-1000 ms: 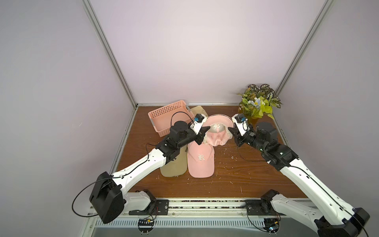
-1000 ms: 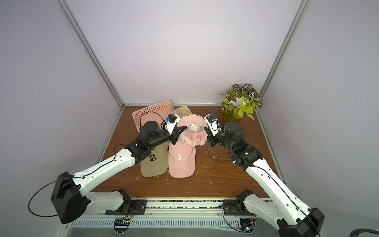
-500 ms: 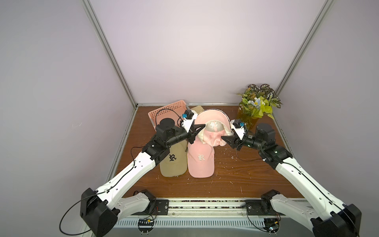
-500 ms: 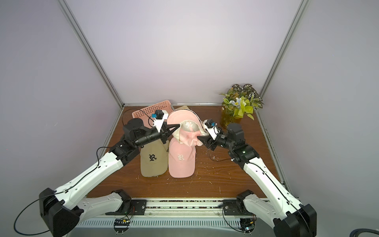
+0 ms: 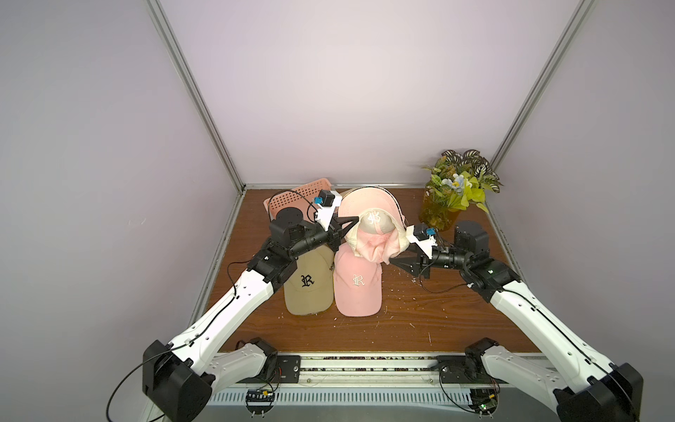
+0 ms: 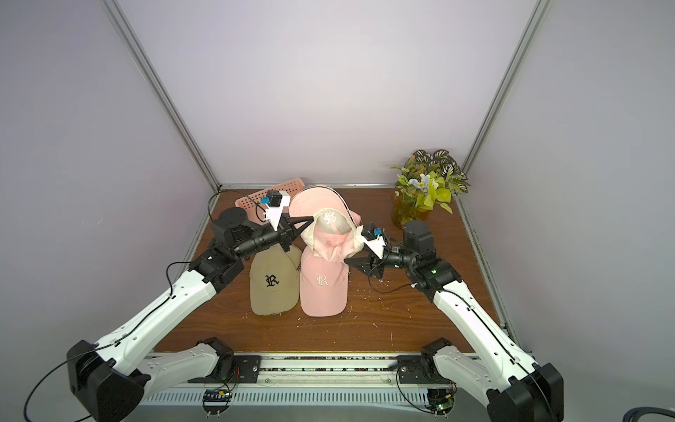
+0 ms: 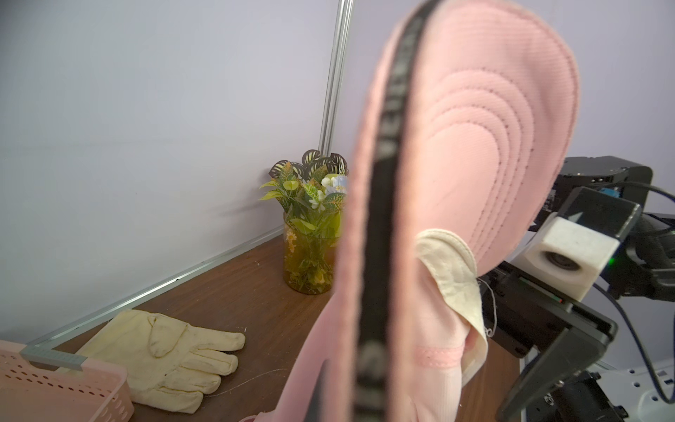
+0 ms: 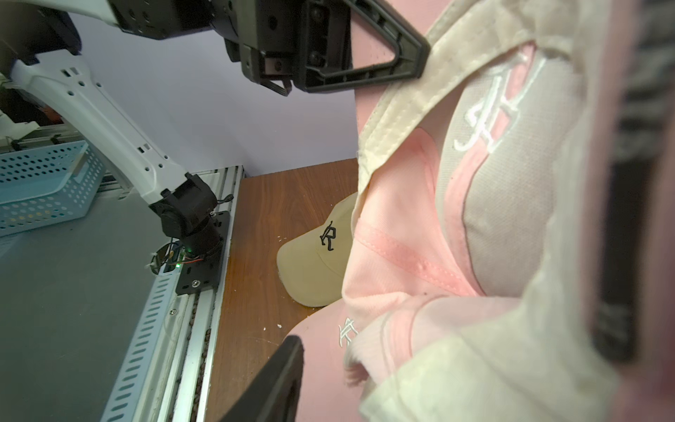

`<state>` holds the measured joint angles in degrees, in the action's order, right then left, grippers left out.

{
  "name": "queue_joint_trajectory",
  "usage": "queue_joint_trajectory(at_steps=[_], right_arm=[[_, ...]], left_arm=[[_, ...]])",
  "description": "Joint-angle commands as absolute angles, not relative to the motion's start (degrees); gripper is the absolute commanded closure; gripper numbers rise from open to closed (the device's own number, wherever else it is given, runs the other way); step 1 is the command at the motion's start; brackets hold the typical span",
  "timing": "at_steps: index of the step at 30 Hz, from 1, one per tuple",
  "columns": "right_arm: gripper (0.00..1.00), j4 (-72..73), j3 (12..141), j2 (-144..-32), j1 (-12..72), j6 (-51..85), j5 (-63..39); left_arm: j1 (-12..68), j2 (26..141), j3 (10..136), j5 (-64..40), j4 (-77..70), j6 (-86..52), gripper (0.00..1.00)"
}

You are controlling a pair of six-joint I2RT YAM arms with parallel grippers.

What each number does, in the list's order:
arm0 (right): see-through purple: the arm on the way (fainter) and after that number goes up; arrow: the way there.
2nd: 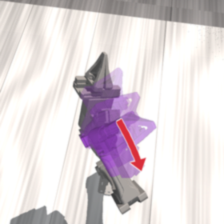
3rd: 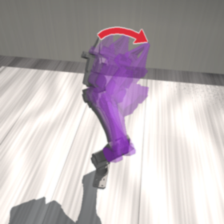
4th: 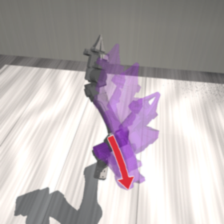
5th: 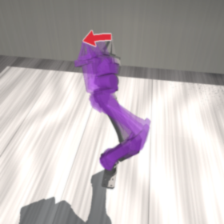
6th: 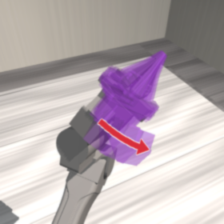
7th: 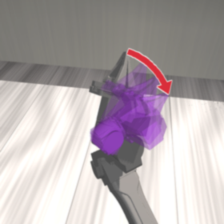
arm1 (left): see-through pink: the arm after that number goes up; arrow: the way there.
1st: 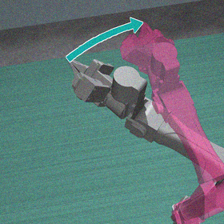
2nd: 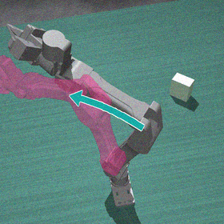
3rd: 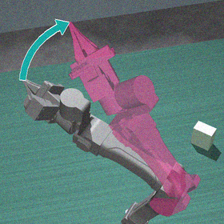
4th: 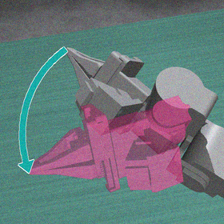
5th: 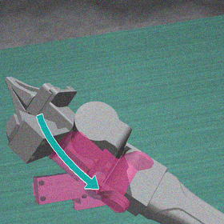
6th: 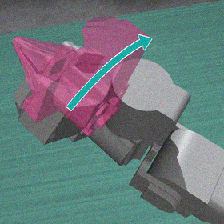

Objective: Turn the baseball cap inside out
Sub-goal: Turn over the baseball cap.

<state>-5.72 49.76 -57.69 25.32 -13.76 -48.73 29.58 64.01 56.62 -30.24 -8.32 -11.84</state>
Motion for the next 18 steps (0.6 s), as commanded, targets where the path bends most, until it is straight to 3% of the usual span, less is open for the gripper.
queue_joint_trajectory(at_steps=[1,3,7,12,18], right_arm=[[0.46,-1.5,49.2,-55.7,25.4,-12.5,-52.8],[0.52,0.6,49.0,-55.6,25.4,-10.8,-53.2],[0.75,4.5,48.3,-55.8,25.4,-7.1,-53.4],[1.00,8.1,47.1,-55.9,25.4,-0.6,-40.6],[1.00,13.4,44.6,-54.7,25.4,10.5,-14.0]], left_arm=[[29.0,63.7,57.0,-31.8,-10.8,-12.2,1.00],[29.0,63.8,57.0,-31.9,-10.5,-12.0,1.00],[29.0,63.8,56.7,-32.2,-10.4,-12.0,1.00],[29.0,63.3,56.7,-34.3,-11.6,-13.3,1.00],[29.0,63.4,57.0,-36.9,-14.3,-17.5,0.99]])
